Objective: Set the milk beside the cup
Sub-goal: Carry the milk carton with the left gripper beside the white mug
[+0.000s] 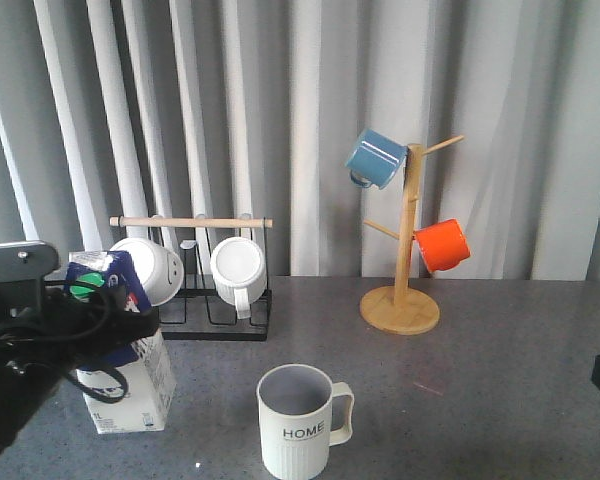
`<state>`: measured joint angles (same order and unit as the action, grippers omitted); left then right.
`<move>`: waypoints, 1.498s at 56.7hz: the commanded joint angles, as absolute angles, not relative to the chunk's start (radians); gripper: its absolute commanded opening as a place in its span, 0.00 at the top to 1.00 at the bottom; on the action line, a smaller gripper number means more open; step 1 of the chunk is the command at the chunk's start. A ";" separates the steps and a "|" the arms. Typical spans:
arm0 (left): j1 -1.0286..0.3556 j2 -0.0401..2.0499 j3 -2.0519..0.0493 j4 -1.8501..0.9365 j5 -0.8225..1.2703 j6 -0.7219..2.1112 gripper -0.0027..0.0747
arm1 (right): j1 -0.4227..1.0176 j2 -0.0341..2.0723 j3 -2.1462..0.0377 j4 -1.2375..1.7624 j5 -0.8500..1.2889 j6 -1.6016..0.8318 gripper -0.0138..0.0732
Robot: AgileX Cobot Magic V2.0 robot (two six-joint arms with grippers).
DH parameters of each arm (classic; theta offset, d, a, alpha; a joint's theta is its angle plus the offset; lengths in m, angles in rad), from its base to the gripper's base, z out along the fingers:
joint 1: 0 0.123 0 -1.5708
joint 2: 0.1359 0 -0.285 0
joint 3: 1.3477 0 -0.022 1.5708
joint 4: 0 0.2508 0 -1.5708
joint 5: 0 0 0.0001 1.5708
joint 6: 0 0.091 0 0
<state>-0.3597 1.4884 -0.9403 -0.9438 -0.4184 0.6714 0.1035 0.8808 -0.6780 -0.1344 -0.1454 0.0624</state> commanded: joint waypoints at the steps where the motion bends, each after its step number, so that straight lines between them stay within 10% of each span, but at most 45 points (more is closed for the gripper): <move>1: -0.458 1.481 -0.986 -1.140 -0.641 0.869 0.95 | 0.096 0.873 -0.709 -0.135 -0.215 0.062 0.85; 28: -0.691 1.620 -1.089 -1.194 -0.645 0.879 0.95 | 0.096 0.873 -0.709 -0.135 -0.215 0.062 0.85; 85: -0.711 1.640 -1.089 -1.228 -0.642 0.939 0.94 | 0.096 0.873 -0.709 -0.135 -0.215 0.062 0.85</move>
<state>-0.7074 1.6721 -1.0645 -1.2482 -0.6202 0.9360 0.1035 0.8808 -0.6780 -0.1344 -0.1454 0.0624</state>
